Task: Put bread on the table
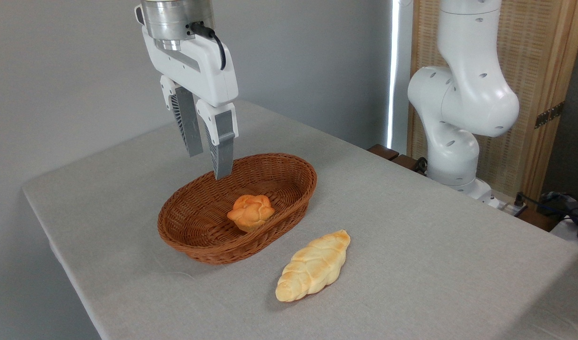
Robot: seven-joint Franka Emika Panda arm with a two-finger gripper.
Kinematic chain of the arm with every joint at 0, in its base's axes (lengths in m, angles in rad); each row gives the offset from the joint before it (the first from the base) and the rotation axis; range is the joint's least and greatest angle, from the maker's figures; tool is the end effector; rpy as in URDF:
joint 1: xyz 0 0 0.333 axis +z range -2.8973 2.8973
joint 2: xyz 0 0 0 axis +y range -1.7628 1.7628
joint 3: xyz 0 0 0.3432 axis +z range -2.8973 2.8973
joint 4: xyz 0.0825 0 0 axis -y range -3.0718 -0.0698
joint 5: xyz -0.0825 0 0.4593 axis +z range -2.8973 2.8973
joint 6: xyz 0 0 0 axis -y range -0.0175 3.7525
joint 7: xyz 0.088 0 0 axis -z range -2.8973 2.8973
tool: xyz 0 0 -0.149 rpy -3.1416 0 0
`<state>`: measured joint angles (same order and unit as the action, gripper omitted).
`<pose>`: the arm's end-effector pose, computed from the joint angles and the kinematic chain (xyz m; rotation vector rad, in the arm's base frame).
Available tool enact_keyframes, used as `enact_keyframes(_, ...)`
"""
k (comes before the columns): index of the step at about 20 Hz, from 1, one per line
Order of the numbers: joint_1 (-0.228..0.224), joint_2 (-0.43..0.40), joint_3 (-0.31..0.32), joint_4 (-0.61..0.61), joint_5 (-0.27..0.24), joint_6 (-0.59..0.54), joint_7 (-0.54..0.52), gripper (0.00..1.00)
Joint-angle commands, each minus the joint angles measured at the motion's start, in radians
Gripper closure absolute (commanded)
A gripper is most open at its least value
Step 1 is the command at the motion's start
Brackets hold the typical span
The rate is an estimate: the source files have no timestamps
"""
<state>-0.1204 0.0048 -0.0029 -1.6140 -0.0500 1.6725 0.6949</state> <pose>0.6370 -0.0860 0.5923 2.8531 -1.2307 0.1019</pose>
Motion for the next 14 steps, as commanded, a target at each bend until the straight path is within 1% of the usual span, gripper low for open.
enact_keyframes(1,-0.005,-0.015,0.015,-0.009,-0.019,-0.031,0.017,0.00)
enact_keyframes(9,-0.005,-0.016,0.015,-0.011,-0.019,-0.027,0.014,0.00)
enact_keyframes(11,-0.007,-0.022,0.015,-0.027,-0.019,-0.014,0.015,0.00)
enact_keyframes(12,-0.013,-0.029,0.014,-0.047,-0.021,0.002,0.015,0.00)
enact_keyframes(14,-0.057,-0.034,0.012,-0.098,-0.021,0.024,0.006,0.00)
